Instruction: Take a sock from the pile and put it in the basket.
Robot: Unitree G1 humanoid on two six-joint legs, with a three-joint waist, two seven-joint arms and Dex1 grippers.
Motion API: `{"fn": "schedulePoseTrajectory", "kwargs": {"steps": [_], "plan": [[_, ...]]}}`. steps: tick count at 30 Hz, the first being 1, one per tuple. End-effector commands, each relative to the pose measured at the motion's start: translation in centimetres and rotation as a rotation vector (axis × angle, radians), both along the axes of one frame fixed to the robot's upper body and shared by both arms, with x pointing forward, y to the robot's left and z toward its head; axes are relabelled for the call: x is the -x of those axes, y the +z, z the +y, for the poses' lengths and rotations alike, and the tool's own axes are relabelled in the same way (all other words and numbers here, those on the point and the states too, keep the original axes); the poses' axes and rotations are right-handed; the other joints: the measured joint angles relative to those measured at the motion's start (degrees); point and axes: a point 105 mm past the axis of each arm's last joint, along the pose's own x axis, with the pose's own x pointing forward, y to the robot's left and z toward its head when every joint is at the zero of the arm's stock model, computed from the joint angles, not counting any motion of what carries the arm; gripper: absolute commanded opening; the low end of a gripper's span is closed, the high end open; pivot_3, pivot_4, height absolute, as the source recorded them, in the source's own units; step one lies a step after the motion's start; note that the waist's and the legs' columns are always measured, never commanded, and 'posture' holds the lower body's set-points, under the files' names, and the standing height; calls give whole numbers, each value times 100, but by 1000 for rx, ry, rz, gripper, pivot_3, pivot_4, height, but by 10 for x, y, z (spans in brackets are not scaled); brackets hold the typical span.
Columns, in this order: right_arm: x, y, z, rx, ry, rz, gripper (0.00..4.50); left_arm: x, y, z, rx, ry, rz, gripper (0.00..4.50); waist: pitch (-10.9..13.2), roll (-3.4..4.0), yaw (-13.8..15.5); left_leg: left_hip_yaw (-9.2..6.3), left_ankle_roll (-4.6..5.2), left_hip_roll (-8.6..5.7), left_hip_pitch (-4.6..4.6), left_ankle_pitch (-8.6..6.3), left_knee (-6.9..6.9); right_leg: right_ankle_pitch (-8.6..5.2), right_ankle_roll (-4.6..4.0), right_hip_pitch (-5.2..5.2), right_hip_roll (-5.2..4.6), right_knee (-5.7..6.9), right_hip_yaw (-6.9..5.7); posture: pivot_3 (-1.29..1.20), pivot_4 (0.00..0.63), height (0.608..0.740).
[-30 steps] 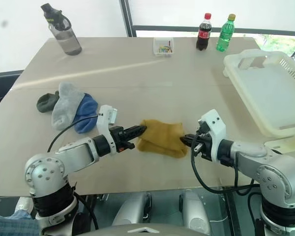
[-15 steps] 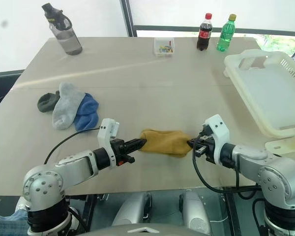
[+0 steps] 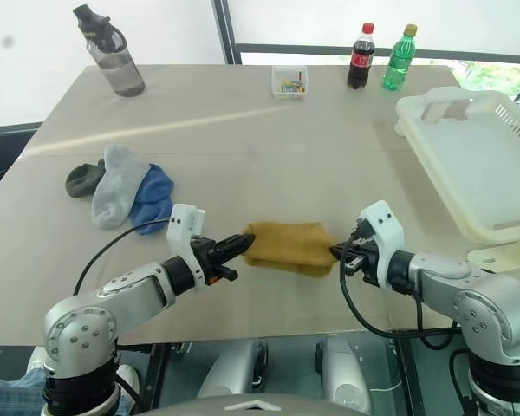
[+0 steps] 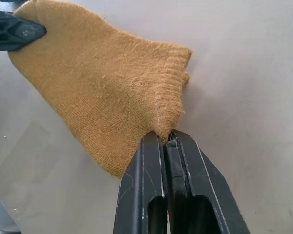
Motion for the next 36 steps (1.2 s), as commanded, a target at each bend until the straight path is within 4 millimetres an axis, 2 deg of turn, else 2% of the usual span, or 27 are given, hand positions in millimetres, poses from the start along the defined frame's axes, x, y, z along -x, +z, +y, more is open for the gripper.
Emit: {"fn": "schedulePoseTrajectory", "kwargs": {"steps": [1, 7, 12, 17, 24, 27, 30, 32, 36], "plan": [[1, 6, 7, -11, 23, -38, 0, 4, 2, -2, 5, -21, -10, 31, 0, 0, -2, 0, 0, 0, -1, 0, 0, 0, 0, 0, 0, -1, 0, 0, 150, 740], [-1, -10, 10, -11, -7, -2, 0, 3, -8, 0, -17, -3, 22, 31, 0, 0, -3, -1, 0, 1, -1, 0, 0, 0, 1, -1, 1, -1, -2, 0, 150, 740], [-2, -18, 12, -15, -21, 10, 0, -2, -8, -1, -16, 9, 8, 31, 0, 0, -2, 0, 0, 0, -1, 0, 0, 0, 1, -1, 0, -1, -1, 0, 150, 740], [-3, -33, 6, 54, -30, 32, 0, -3, -11, -5, -21, -4, -2, 31, 0, 0, -4, -1, 0, 1, -1, 0, 0, 0, 1, -1, 0, -2, -2, 0, 150, 740], [2, -39, 5, 80, -1, 44, 0, -5, -11, -7, -45, -16, -41, 31, -1, -1, 3, 0, 0, 1, 1, 0, 1, 0, 2, 1, 0, -1, -2, 0, 150, 740], [9, -40, 7, 86, 39, 57, 872, -4, -15, -8, -61, -23, -43, 0, -2, -1, 2, 0, 0, 0, 0, 0, 1, 0, 1, 1, 0, -3, -1, 0, 150, 740], [8, -37, 6, 85, 31, 27, 2227, -3, -17, -7, -64, -21, -39, 0, -2, -2, 3, -1, 0, 1, -1, 0, 0, 0, 1, 1, 0, -4, -2, 0, 150, 740], [8, -33, 4, 86, 30, 6, 2954, -3, -18, -6, -68, -22, -39, 0, -2, -2, 2, 0, 0, 1, 0, 0, 0, 0, 2, 1, 0, -4, -2, 0, 150, 740], [9, -17, -3, 60, 32, -51, 2954, -3, -18, -6, -70, -24, -39, 0, -2, -3, 14, -1, 0, 2, -1, 0, 2, -8, 14, 1, -1, -4, -3, 0, 150, 740]]}}
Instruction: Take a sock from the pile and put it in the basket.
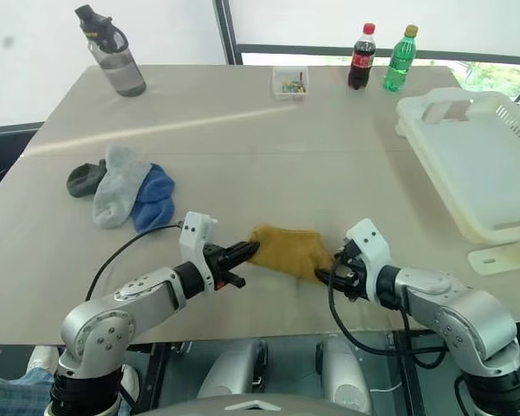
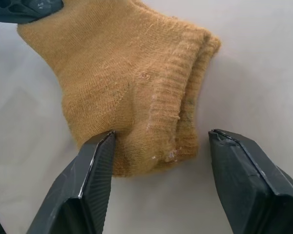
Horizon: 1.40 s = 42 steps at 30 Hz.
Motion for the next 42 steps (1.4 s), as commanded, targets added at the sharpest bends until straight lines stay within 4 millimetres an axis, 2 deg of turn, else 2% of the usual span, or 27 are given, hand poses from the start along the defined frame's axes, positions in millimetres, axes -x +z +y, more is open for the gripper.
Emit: {"fn": "schedulePoseTrajectory", "kwargs": {"steps": [1, 6, 11, 14, 17, 23, 24, 25, 29, 31, 32, 33, 39, 42], "plan": [[-2, 21, -10, -21, -11, -77, 2954, 0, 4, 0, 5, -8, -23, 0, 1, 0, -1, 0, 0, 0, 0, 0, 0, 0, 0, 0, 0, 0, 0, 0, 150, 740], [-17, 48, -8, -60, -26, -222, 2954, 0, 3, -1, 7, -12, -20, 0, 1, 0, -26, 2, 0, 1, -1, 0, 0, 2, -2, -2, 3, 0, 1, 0, 150, 740], [-10, 60, 16, -174, 57, -254, 2954, 0, 2, -2, 5, -12, -20, 0, 1, 0, -13, -3, 0, 2, -2, 0, 0, 4, -5, -2, 5, 1, -4, 0, 150, 740], [-6, 55, 28, -178, 98, -242, 2954, 0, 2, -1, 3, -11, -19, 0, 1, 0, -14, -2, 0, 1, -5, 0, 0, 8, -11, -1, 2, -2, -3, 0, 150, 740], [-5, 40, 38, -183, 94, -181, 2954, 0, 2, -1, 3, -8, -19, 0, 1, 0, -15, -2, 0, 1, -5, 0, 0, 8, -11, -2, 1, -1, -3, 0, 150, 740], [-8, 4, 36, -148, 30, -47, 2954, 3, 3, -5, 33, -30, -16, 0, 1, 0, -14, -2, 0, 1, -3, 0, 1, 9, -12, -1, -1, 1, -2, 0, 150, 740], [-9, -1, 35, -138, 14, -25, 3065, 3, 4, -5, 37, -31, -19, 693, 1, 1, -15, -1, 0, 1, -3, 0, 1, 9, -12, -1, -1, 1, -1, 0, 150, 740], [-10, -5, 33, -129, 0, -10, 3065, 3, 5, -6, 45, -37, -21, 901, 0, 1, -15, 0, 0, 1, -3, 0, 1, 9, -12, -2, -1, 1, 0, 0, 150, 740], [-13, -12, 30, -102, -28, 4, 3065, -2, 4, 0, 3, -1, -45, 2765, -1, 0, -14, -1, 0, 1, 6, 0, 1, 8, -12, 2, 1, 5, -1, 0, 150, 740], [-14, -12, 30, -101, -32, 3, 3065, 0, 6, 4, 26, -3, -54, 3665, -2, -1, -16, 1, 0, 1, 13, 0, 1, 8, -12, 7, 1, 6, -1, 0, 150, 740], [-14, -12, 30, -101, -32, 2, 3065, 0, 9, 6, 53, -6, -60, 4260, -2, -1, -16, 2, 0, 2, 14, 0, 1, 7, -12, 7, 2, 8, 1, 0, 150, 740], [-14, -13, 30, -99, -33, 4, 3065, 0, 10, 9, 75, -8, -66, 4412, -2, -1, -17, 4, 0, 3, 16, 0, 1, 3, -18, 6, 1, 10, 3, 0, 150, 740], [-15, -17, 28, -71, -35, 7, 3065, -11, 12, 19, 158, 8, -72, 4412, -6, -5, -14, 5, 0, 3, 19, 0, 3, -11, -22, 7, 1, 16, 3, 0, 150, 740], [-16, -15, 29, -71, -38, -1, 3065, -14, -8, 21, 73, -1, -12, 4412, -8, -7, -19, 6, 0, 3, 21, 0, 4, -12, -20, 7, 2, 18, 4, 0, 150, 740]]}}
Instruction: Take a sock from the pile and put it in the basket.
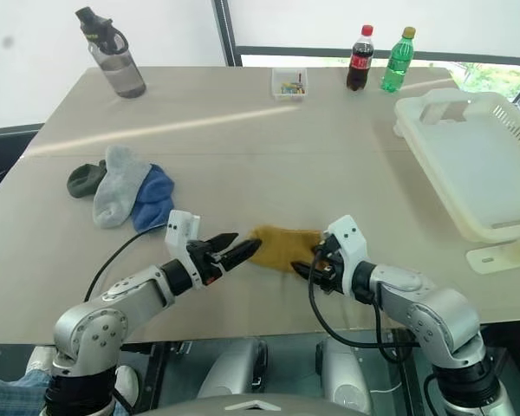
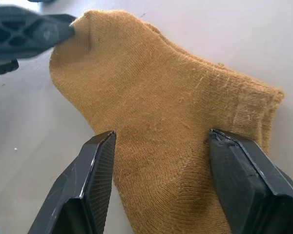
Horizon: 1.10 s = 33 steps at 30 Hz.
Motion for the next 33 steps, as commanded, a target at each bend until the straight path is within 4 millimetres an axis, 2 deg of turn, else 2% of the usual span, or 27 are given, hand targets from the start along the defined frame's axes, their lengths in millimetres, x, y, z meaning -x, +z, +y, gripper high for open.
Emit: {"fn": "schedulePoseTrajectory", "kwargs": {"steps": [1, 8, 15, 22, 29, 33], "plan": [[-4, -13, -11, 58, -57, 38, 3065, -3, -13, -1, -42, -17, 39, 4412, -4, 1, 2, 1, 0, 0, 1, 0, 0, 0, 0, 0, 0, 1, 1, 0, 150, 740], [-8, -12, -8, 57, -56, 29, 3065, -7, -26, -26, -82, -162, 79, 4412, -29, 3, 19, -4, 0, 0, 29, 0, 4, -6, 8, 28, -1, 0, -2, 0, 150, 740], [-8, -11, -7, 57, -59, 23, 3065, -6, -26, -45, 53, -267, 196, 4412, -47, 14, 30, -8, 0, 0, 30, 0, 6, -7, 9, 34, -4, -4, -4, 0, 150, 740], [-7, -10, -8, 56, -71, 17, 3065, 3, 3, -53, 273, -406, 266, 4412, -46, 11, -2, -9, 1, -1, 22, 0, 4, -7, 12, 31, -4, -7, -6, 0, 150, 740], [-7, -9, -8, 55, -80, 13, 3065, -2, 37, -50, 470, -431, 240, 4412, -34, -1, -1, -13, 1, 2, 16, 0, 4, 4, 31, 24, -3, -7, -8, 0, 150, 740], [-7, -9, -8, 55, -84, 11, 3065, -2, 48, -51, 518, -453, 230, 4412, -33, -2, -1, -11, 1, 1, 14, 0, 3, 5, 31, 24, -4, -9, -7, 0, 150, 740]]}}
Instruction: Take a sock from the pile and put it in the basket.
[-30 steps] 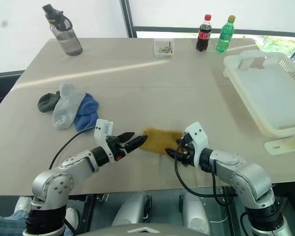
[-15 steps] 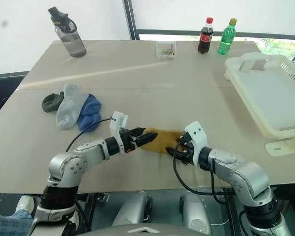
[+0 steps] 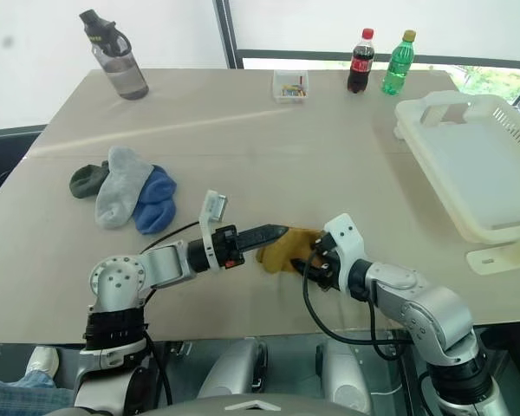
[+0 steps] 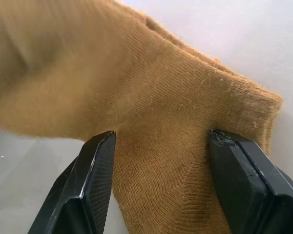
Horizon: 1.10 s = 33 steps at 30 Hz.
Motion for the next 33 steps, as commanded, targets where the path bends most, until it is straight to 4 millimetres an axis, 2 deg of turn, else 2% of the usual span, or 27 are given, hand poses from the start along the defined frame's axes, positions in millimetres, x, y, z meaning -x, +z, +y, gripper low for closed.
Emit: {"fn": "schedulePoseTrajectory", "kwargs": {"steps": [1, 7, 17, 27, 33], "plan": [[-2, -8, -11, 34, -61, 22, 3065, 5, 18, -3, 80, -44, -21, 4412, 1, -1, 2, 0, 0, 0, 0, 0, 0, 0, 0, 0, 0, -1, 0, 0, 150, 740], [-3, -7, -11, 33, -66, 20, 3065, 13, 18, -6, 82, -65, -7, 4412, 2, -1, 3, -1, 0, 1, -1, 0, -1, 0, -2, -1, -1, -1, 0, 0, 150, 740], [-3, -7, -11, 32, -68, 22, 3065, 23, 1, 7, -9, -34, 30, 4412, 4, -1, 3, 1, 0, 3, -2, 0, -4, -12, -23, -6, -3, -1, 4, 0, 150, 740], [-3, -7, -11, 31, -68, 22, 3065, 22, 10, 13, 1, -13, -1, 4412, 5, -1, 3, 3, 0, 5, -5, 0, -7, -12, -23, -8, -8, -6, 3, 0, 150, 740], [-3, -7, -9, 28, -65, 23, 3065, 21, 1, 19, -62, 16, 7, 4412, 6, 0, 1, 3, 0, 6, -5, 0, -9, -12, -23, -9, -10, -10, 3, 0, 150, 740]]}}
